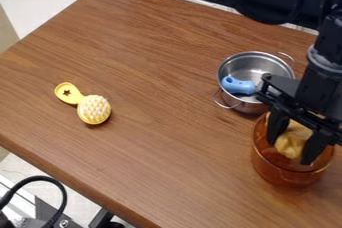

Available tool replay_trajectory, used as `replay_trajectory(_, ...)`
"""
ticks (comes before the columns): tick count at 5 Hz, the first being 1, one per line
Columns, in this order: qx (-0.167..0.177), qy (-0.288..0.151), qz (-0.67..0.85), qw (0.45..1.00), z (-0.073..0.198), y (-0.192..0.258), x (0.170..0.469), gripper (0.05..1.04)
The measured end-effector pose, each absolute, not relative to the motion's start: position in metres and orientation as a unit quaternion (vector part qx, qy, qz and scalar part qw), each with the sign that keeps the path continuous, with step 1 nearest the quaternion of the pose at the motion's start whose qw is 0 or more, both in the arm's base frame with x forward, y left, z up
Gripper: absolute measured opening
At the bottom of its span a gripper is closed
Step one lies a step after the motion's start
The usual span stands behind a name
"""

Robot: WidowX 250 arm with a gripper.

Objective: Pick up the chicken wings and put it in the orange pot

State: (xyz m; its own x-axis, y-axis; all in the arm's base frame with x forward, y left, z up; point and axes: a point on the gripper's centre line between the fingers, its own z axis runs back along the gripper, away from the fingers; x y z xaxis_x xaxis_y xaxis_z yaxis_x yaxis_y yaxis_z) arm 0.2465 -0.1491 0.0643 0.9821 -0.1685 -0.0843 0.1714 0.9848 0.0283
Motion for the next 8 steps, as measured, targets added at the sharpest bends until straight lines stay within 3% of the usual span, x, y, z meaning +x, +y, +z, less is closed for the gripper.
replay_trajectory(1, 0.007, 0.053, -0.060, 0.997, 0.067, -0.145, 0.248, 0.879)
replay_trajectory(2, -0.001, 0.062, -0.053, 0.997, 0.072, -0.140, 0.252, 1.009)
replay_trajectory(3, -0.009, 0.068, -0.047, 0.997, 0.078, -0.133, 0.254, 1.001)
replay_trajectory(4, -0.019, 0.047, -0.034, 0.998, 0.094, -0.121, 0.260, 1.000)
replay_trajectory(8, 0.027, -0.009, 0.138, 0.990, 0.101, 0.011, 0.291, 1.000)
